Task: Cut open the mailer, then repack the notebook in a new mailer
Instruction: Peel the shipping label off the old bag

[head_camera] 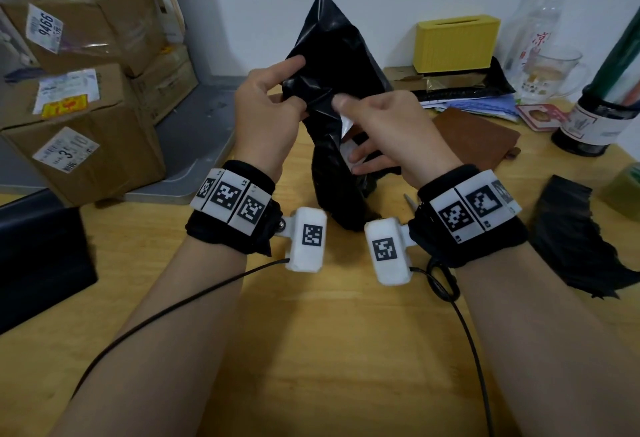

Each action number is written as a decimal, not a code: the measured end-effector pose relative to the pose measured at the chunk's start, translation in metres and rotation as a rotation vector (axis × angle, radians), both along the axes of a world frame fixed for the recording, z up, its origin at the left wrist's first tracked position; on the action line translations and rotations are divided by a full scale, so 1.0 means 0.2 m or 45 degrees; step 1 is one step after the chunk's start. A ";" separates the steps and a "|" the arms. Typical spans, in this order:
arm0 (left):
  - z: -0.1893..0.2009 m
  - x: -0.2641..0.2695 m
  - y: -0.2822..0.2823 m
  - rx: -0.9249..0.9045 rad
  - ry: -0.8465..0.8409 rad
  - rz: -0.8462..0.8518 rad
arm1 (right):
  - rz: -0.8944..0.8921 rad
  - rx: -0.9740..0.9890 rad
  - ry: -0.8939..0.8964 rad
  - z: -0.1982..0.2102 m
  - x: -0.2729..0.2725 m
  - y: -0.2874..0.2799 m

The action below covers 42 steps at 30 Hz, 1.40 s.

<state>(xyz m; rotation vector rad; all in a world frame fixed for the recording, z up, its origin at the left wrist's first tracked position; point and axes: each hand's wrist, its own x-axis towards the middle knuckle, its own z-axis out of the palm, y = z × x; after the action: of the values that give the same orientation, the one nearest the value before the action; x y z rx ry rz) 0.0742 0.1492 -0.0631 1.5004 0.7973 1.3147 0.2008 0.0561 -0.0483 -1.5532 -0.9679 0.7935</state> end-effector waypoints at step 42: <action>0.01 -0.02 -0.01 -0.036 0.086 0.092 | -0.020 0.136 0.023 -0.05 0.04 0.02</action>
<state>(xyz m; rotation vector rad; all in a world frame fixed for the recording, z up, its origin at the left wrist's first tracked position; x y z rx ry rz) 0.0710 0.1463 -0.0602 1.5123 0.9174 1.3065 0.2083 0.0593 -0.0584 -1.4579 -0.9686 0.7323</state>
